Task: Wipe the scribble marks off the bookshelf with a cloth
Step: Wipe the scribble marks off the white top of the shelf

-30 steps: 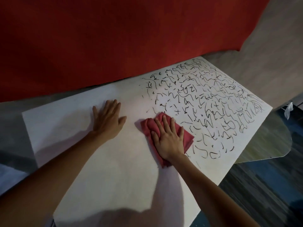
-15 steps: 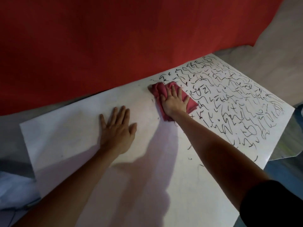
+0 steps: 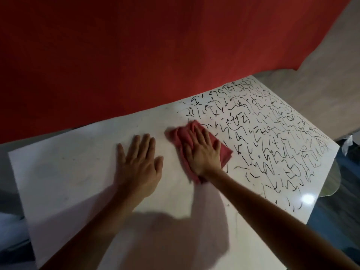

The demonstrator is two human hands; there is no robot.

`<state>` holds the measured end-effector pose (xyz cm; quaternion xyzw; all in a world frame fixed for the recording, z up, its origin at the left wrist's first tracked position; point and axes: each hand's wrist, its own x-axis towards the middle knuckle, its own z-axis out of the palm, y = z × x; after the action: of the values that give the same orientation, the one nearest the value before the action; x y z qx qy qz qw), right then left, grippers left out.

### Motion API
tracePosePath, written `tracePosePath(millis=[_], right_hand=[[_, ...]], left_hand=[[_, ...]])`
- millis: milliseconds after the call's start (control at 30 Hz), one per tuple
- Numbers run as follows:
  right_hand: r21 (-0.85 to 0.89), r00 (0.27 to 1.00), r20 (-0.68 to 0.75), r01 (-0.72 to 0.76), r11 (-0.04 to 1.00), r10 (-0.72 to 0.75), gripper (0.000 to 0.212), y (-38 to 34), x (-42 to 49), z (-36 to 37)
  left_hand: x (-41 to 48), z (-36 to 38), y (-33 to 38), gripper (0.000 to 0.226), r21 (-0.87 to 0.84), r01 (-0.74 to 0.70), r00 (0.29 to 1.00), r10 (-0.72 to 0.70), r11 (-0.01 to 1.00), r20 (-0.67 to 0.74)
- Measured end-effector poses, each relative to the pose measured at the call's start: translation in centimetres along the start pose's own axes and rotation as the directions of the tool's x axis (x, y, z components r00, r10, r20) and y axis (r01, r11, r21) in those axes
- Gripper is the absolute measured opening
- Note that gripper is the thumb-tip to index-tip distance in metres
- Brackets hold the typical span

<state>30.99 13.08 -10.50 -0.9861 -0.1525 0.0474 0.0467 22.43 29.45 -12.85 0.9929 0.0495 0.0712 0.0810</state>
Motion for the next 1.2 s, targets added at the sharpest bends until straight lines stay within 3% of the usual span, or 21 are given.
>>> tracePosePath(millis=[67, 200, 300, 467, 533, 667, 833, 933, 1100, 1200], right_hand=[[0.005, 0.998, -0.009, -0.063, 0.998, 0.063, 0.059, -0.1, 5.3, -0.2], [0.067, 0.987, -0.006, -0.159, 0.985, 0.160, 0.058, -0.8, 10.4, -1.1], [0.046, 0.993, 0.017, -0.118, 0.992, 0.117, 0.059, -1.4, 6.6, -0.8], [0.023, 0.998, 0.028, 0.057, 0.998, -0.057, 0.068, -2.6, -6.7, 0.5], [0.020, 0.996, 0.045, 0.081, 0.997, -0.081, 0.067, -2.5, -7.7, 0.5], [0.001, 0.997, 0.003, 0.078, 0.997, -0.078, 0.076, -2.5, -2.1, -0.2], [0.023, 0.995, -0.063, -0.081, 0.996, 0.082, 0.057, -1.4, 10.5, -0.6], [0.065, 0.983, -0.077, -0.160, 0.985, 0.165, 0.053, -1.2, 14.2, -0.9], [0.005, 0.999, 0.018, -0.050, 0.999, 0.050, 0.062, -2.7, 6.2, -0.4], [-0.032, 0.996, 0.035, 0.078, 0.996, -0.077, 0.075, -3.9, -1.7, 0.4]], left_hand=[[0.1, 0.5, -0.2, 0.062, -0.001, 0.003, 1.000, -0.003, 1.000, -0.023], [0.5, 0.3, -0.1, 0.065, -0.005, 0.021, 1.000, -0.021, 1.000, -0.023], [0.1, -0.3, -0.1, 0.078, 0.025, 0.040, 0.996, -0.042, 0.999, 0.085], [-0.4, -0.3, -0.1, 0.061, 0.022, -0.003, 1.000, 0.004, 1.000, -0.020], [-0.5, -0.3, -0.2, 0.059, 0.025, -0.018, 0.999, 0.019, 1.000, -0.046], [-0.5, 0.5, -0.4, 0.057, 0.012, -0.034, 0.992, 0.035, 0.999, -0.119], [0.0, 2.3, -0.5, 0.046, 0.013, -0.010, 0.939, 0.014, 1.000, -0.344], [0.0, 2.4, -0.7, 0.045, 0.034, -0.037, 0.924, 0.047, 0.999, -0.380], [-0.1, 1.1, -0.1, 0.054, -0.039, 0.027, 0.980, -0.035, 0.999, -0.194], [-0.4, 1.1, -0.2, 0.054, -0.022, -0.012, 0.979, 0.007, 1.000, -0.202]])
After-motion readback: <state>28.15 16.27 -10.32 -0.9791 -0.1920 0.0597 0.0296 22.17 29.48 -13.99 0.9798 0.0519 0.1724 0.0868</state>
